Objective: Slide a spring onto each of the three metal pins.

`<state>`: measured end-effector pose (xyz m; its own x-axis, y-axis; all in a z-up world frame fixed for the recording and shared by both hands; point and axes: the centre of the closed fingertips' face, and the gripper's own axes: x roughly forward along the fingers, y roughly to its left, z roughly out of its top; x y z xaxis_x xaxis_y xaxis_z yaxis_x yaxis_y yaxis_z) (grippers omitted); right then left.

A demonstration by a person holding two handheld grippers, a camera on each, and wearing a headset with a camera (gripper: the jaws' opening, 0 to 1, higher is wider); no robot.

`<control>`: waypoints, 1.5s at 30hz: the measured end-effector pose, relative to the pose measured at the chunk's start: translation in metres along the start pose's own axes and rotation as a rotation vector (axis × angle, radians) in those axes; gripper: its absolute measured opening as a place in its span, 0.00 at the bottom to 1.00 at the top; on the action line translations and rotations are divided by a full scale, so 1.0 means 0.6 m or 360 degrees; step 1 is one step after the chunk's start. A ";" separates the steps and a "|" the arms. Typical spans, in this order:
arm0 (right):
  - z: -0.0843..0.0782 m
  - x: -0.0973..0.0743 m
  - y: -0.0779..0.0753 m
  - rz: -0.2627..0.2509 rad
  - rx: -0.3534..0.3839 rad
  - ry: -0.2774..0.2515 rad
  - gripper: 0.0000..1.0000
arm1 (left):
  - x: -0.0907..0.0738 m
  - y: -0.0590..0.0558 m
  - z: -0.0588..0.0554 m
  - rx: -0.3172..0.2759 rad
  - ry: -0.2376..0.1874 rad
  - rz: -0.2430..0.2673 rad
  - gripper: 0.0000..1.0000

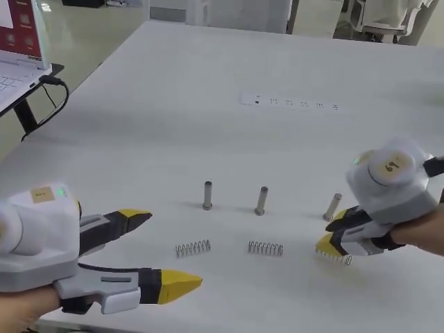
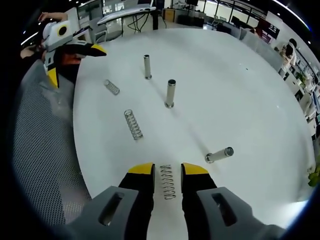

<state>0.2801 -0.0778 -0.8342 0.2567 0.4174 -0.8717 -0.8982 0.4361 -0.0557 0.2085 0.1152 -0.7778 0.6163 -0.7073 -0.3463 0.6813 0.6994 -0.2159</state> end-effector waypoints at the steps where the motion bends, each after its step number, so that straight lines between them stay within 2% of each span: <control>1: -0.002 0.001 0.001 0.0009 -0.0014 0.0015 0.19 | 0.000 0.000 0.000 0.0000 -0.0001 -0.0001 0.80; 21: -0.024 0.020 0.009 0.0080 -0.0178 0.0241 0.14 | -0.001 0.001 0.001 -0.0004 -0.0011 0.0000 0.80; 30: -0.020 0.028 0.008 0.0110 -0.0230 0.0298 0.13 | 0.000 0.002 0.003 -0.0009 -0.0016 0.0001 0.80; 45: -0.028 0.035 0.009 0.0152 -0.0275 0.0391 0.11 | 0.000 0.003 0.005 -0.0019 -0.0032 0.0008 0.80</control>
<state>0.2748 -0.0800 -0.8608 0.0935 0.2356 -0.9674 -0.9668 0.2535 -0.0317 0.2108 0.1163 -0.7753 0.6276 -0.7055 -0.3292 0.6733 0.7042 -0.2253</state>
